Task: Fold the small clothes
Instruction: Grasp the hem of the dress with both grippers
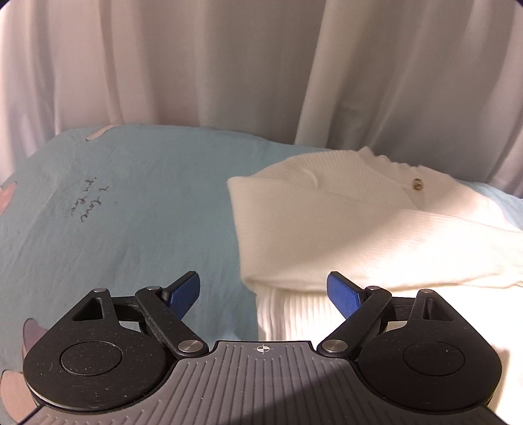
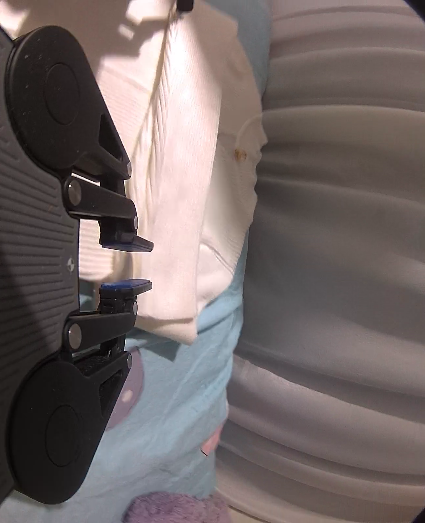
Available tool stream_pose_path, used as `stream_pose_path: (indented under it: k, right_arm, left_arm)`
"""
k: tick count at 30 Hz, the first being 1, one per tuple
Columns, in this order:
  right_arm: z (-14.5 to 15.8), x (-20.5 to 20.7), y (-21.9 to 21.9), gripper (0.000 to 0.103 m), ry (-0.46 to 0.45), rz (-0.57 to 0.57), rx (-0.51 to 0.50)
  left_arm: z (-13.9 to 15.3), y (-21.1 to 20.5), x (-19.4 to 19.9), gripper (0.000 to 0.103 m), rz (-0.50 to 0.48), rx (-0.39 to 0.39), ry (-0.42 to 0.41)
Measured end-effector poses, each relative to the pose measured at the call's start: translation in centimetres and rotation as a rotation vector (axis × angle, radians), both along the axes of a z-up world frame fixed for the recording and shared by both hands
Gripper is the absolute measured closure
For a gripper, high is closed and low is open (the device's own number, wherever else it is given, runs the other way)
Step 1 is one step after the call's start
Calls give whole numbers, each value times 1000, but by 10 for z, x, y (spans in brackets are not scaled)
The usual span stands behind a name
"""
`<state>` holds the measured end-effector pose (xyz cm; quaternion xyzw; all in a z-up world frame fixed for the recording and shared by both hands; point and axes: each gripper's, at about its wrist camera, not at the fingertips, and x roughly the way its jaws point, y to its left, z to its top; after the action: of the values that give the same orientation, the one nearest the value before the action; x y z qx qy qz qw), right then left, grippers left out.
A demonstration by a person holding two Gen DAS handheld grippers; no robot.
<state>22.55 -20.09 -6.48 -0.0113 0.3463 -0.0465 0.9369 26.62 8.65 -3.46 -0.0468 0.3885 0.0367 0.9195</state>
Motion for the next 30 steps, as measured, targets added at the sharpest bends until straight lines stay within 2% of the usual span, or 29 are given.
stream_pose_path:
  k: [2,5,6,8,12,15,16,18,23,24,28,30]
  right_arm:
    - [1,-41,-7,86,75,68,162]
    - [-4,-103,-14,84,224,92,286]
    - [-5,-120,-17,80,254,80,309]
    - [-8,-155,-20,75,306,35,332]
    - [-12,-195,-27,74,387,-28,392]
    - [-14,-212,-34,74,401,-29,458]
    - [-15,-215,-35,74,402,-30,476]
    - [-18,-218,-38,74,413,-17,523]
    - [-23,-224,-39,76,416,20,592]
    - [-24,-224,-40,79,416,19,602]
    - [-29,-222,-45,92,410,5,636]
    - [-29,-223,-45,93,399,2,642]
  left_arm:
    - [14,5,-32,13,-94,-80,8]
    - [25,4,-87,13,-203,-143,89]
    - [25,3,-107,13,-233,-155,126]
    - [21,1,-141,13,-248,-159,199]
    - [5,0,-193,13,-222,-182,332]
    - [-2,3,-212,18,-221,-242,386]
    - [-1,4,-215,20,-220,-240,382]
    - [1,4,-219,26,-223,-230,393]
    - [2,9,-228,53,-209,-262,442]
    - [2,10,-229,55,-209,-266,455]
    - [-1,16,-228,88,-204,-290,478]
    - [-5,21,-226,89,-190,-344,484]
